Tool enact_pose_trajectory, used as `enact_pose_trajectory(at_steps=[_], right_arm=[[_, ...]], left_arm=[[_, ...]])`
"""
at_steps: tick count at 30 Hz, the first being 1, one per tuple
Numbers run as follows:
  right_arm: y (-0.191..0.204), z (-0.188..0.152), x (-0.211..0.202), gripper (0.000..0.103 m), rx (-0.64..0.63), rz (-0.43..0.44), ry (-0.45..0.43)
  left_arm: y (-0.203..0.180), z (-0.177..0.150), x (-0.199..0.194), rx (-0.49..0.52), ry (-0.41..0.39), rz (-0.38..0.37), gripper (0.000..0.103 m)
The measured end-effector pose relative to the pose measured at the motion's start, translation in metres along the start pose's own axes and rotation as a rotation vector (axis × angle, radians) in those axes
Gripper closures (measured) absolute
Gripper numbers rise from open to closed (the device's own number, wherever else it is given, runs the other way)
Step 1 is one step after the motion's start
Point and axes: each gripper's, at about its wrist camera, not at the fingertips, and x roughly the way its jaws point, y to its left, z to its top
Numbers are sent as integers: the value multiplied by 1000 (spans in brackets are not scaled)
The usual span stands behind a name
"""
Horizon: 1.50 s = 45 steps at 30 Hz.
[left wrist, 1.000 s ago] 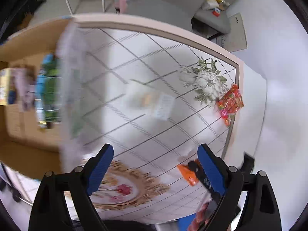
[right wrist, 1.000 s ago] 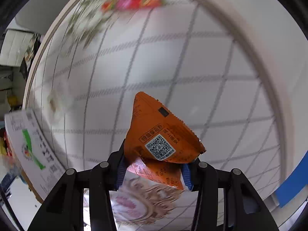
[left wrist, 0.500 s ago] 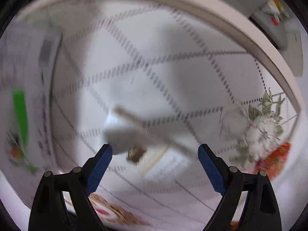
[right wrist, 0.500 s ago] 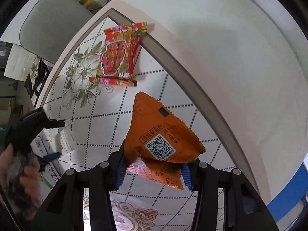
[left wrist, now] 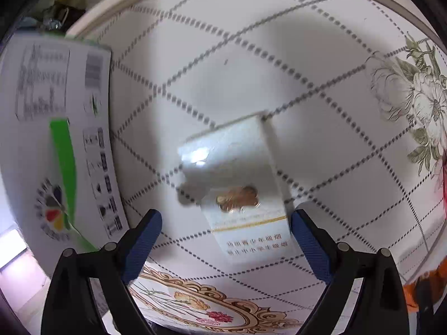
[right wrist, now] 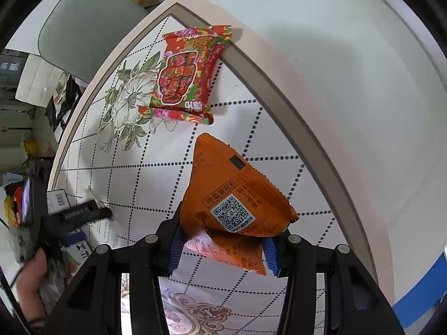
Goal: Organize soft objects
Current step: 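Grasp the orange snack bag with the right gripper while the left grasps the white cigarette box, then drop the orange bag into the box with the right gripper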
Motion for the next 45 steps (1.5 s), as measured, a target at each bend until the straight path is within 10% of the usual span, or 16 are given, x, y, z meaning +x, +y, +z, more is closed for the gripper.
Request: enact_pose_trajectory(at_steps=[3,7,16,26,28,29,38,45], right_arm=[[4,-1,3,53,-8,3,10],[10,-2,7,53,-24,2,23],[23,-13,9,54,-77,-12,54],[73,-45,-46,55,-253,25,18],[88,-56,-57,55,-297,34,16],[102,-65,-65,55,-330,44,16],[235,-156,-68,55,-549,102,61],[350,-227,-12,55,-706,95,191]], left_arm=[[12,-4,5,-66,18,-78,10],[20,-9,2,-81,-11,-208,47],[-7,-42,-17,76,-130,-158,48],[19,-115,-121,211,-360,-320,49],[36,-128,-139,225,-408,-335,53],[40,-128,-150,230,-430,-336,76],[176,-134,-145,88,-443,-368,77],[297,-131,-98,-36,-394,-251,77]])
